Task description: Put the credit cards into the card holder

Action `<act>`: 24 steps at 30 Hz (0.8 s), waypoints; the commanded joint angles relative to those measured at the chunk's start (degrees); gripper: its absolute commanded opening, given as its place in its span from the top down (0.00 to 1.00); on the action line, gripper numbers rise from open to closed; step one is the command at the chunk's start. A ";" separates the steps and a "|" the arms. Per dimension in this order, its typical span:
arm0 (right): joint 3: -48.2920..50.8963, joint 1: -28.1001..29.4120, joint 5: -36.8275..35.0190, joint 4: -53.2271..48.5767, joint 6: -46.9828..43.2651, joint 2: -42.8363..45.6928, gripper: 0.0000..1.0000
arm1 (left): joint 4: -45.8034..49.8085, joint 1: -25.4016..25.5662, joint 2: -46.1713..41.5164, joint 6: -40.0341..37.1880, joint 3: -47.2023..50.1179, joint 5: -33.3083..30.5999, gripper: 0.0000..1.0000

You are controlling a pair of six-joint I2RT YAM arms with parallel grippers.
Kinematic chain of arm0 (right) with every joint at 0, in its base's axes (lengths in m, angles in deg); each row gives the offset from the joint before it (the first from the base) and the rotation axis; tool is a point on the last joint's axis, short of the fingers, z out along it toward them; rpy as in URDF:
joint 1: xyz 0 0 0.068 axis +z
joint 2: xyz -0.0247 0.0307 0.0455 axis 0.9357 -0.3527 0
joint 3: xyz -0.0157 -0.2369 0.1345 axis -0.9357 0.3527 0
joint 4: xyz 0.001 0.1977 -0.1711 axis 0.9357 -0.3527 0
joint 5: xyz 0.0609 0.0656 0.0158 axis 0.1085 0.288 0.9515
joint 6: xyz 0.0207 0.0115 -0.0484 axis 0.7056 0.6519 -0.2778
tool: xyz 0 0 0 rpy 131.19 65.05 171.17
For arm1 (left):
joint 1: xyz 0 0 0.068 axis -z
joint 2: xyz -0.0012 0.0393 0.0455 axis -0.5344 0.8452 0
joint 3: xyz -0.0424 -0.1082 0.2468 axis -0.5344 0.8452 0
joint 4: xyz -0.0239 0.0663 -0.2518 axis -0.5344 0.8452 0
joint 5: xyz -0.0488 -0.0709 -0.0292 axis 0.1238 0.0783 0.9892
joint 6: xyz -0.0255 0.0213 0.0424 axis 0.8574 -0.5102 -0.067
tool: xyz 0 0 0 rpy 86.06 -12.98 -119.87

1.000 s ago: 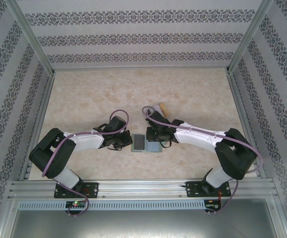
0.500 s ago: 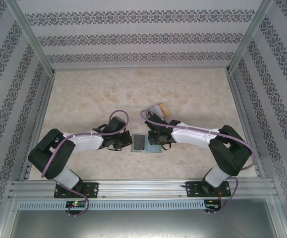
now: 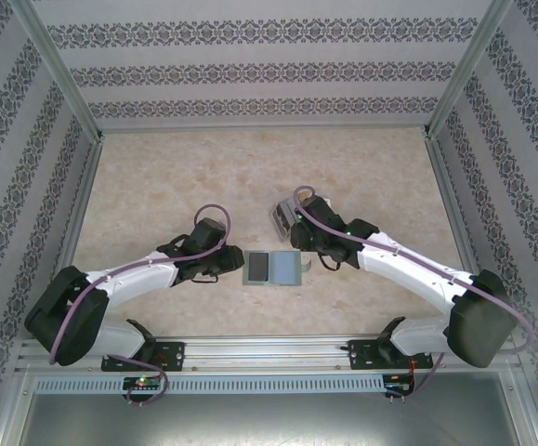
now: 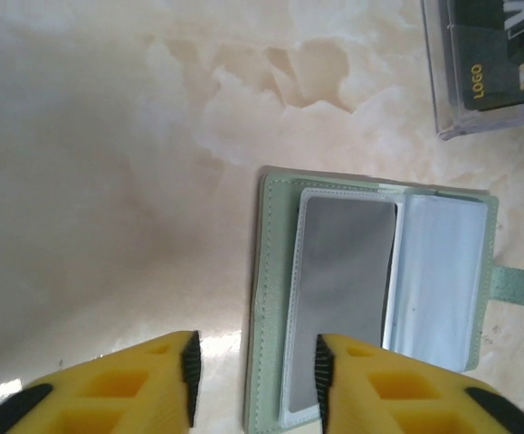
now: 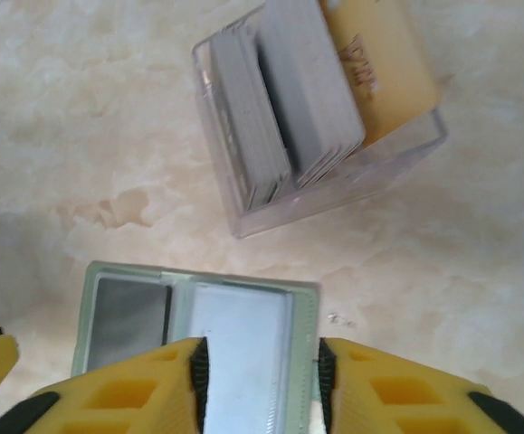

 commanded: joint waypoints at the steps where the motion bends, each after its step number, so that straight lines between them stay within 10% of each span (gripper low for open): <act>1: -2.36 -2.43 -2.15 -1.50 -1.42 1.95 0.47 | 4.70 -0.85 -2.78 -2.99 -0.64 -2.82 0.55; 9: -7.92 -10.27 1.08 -1.00 -5.68 0.30 0.41 | 5.86 -3.40 -7.88 -4.97 -1.77 -0.93 0.44; 24: -23.95 -19.46 11.81 -11.74 -24.20 -16.27 0.61 | -1.38 -9.76 6.25 2.18 -12.93 9.13 0.30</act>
